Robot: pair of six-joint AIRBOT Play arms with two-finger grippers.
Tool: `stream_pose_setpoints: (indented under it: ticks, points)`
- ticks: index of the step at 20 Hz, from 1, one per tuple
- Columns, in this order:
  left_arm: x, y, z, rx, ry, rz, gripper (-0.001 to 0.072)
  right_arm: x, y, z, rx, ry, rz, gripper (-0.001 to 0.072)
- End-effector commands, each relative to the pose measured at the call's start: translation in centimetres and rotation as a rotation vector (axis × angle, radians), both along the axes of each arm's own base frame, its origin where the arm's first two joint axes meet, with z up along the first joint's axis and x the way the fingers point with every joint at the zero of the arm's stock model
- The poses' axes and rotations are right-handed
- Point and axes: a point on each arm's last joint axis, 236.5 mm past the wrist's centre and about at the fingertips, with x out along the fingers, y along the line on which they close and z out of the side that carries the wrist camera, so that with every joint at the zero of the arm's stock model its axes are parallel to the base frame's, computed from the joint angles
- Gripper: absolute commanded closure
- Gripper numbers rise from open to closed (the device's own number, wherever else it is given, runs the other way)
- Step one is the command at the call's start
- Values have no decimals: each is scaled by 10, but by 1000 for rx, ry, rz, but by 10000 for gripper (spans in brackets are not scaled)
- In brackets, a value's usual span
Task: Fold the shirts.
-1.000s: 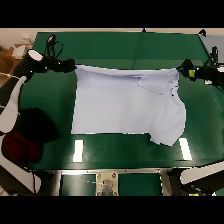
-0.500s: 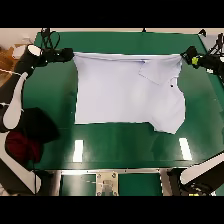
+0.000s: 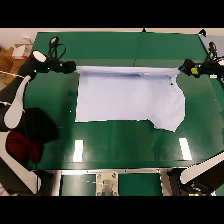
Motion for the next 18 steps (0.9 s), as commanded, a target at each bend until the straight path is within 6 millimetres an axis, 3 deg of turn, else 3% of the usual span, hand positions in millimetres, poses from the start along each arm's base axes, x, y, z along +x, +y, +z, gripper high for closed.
stream_pose_setpoints:
  ticks: [1,5,10,12,13,14,15,16,18]
  points:
    - [-30,-9,-40,21,112,-42,684,-37,-3,-41,-60,166,56,692]
    - [-54,-30,-71,25,215,-116,684,-57,-2,-66,-83,249,81,691]
    - [-59,-26,-78,57,251,-101,684,-57,1,-67,-72,254,76,689]
    - [-60,-28,-77,47,258,-105,683,-59,2,-67,-66,263,79,620]
    - [-62,-31,-75,29,265,-108,681,-62,4,-66,-57,272,83,532]
    - [-64,-34,-70,19,269,-116,613,-64,5,-63,-40,289,78,460]
    - [-67,-36,-62,17,276,-139,337,-68,5,-56,-20,307,77,415]
    - [-69,-38,-52,9,285,-159,106,-72,2,-47,-1,324,73,415]
    - [-77,-35,-23,-28,357,-169,103,-88,-6,-25,33,353,54,415]
